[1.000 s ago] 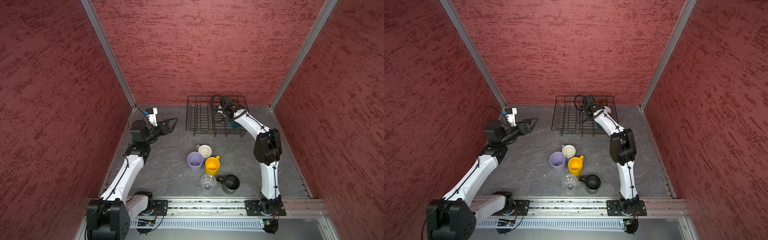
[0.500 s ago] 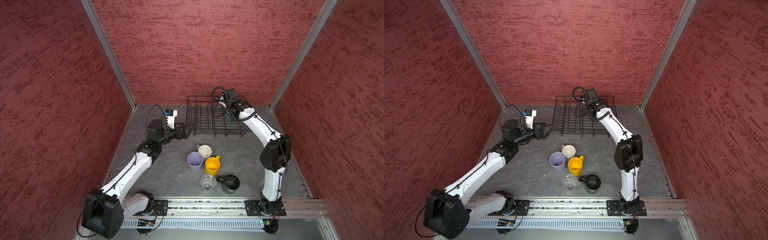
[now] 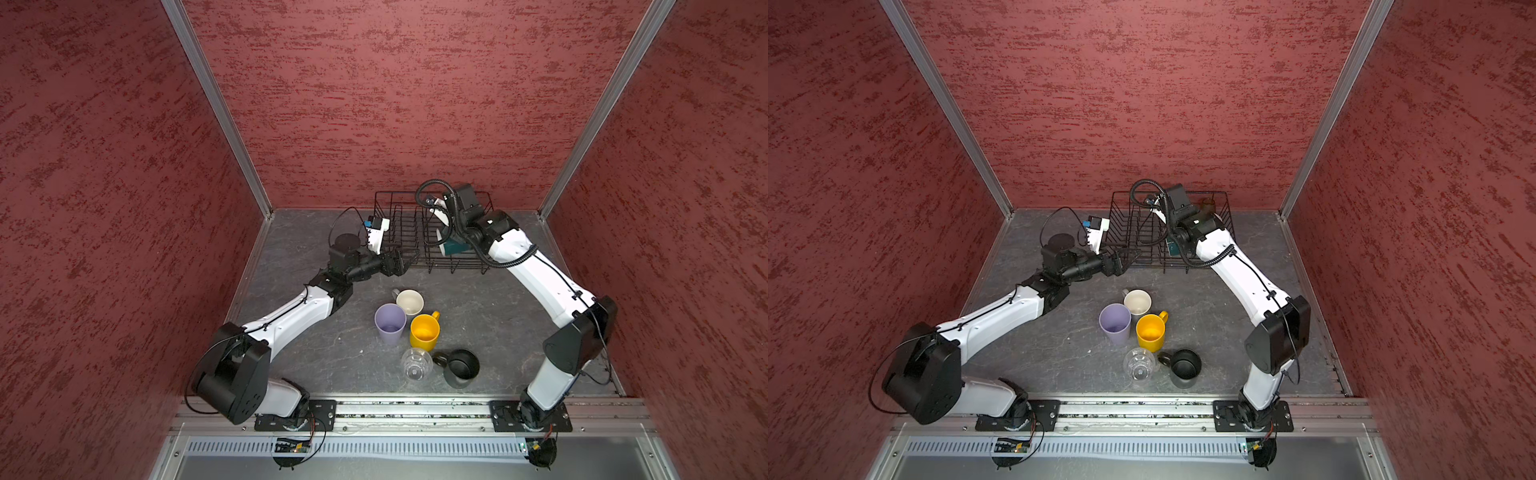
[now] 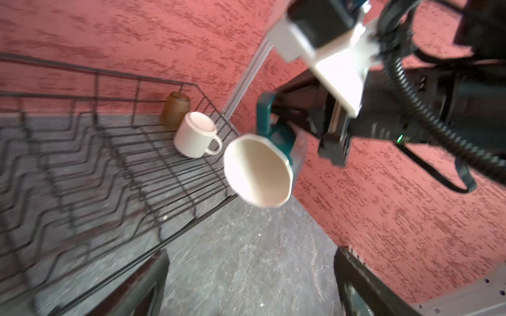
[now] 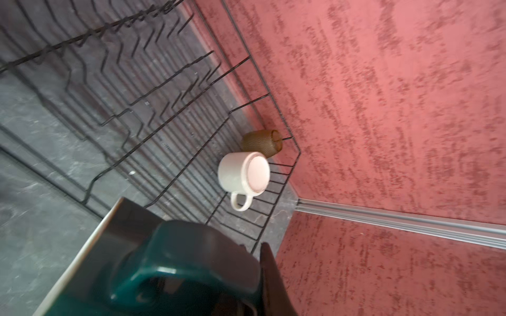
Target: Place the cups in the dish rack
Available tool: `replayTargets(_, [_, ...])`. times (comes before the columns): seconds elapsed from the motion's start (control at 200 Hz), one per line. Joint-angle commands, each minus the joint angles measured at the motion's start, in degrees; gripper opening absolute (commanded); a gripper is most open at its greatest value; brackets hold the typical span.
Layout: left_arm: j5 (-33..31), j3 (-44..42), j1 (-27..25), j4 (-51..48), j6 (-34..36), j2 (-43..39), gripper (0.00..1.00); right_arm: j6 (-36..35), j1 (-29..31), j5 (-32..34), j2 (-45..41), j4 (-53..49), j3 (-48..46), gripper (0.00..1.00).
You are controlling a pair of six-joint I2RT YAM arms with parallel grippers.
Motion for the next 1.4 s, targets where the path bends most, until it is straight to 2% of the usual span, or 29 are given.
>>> replayTargets(0.0, [2.5, 2.5, -1.3, 4.5, -1.3, 1.8, 0.93, 2.7, 0.8, -0.2, -3.0, 0.1, -0.3, 0.0])
replayTargets(0.26, [5.6, 4.3, -4.1, 7.0, -4.9, 5.5, 0.87, 4.8, 2.2, -2.0, -3.5, -0.1, -1.5, 0.0])
replayTargets(0.621, [7.9, 4.5, -4.9, 0.9, -8.4, 5.8, 0.8, 4.8, 2.8, -2.0, -2.9, 0.0, -0.2, 0.0])
replayTargets(1.052, [5.9, 7.1, -6.7, 0.3, -9.8, 9.0, 0.76, 8.0, 4.3, -2.8, -2.4, -1.1, 1.5, 0.0])
replayTargets(1.393, [4.8, 8.5, -7.0, 0.4, -11.5, 11.4, 0.62, 11.0, 5.0, -5.0, -2.4, -2.5, 2.7, 0.0])
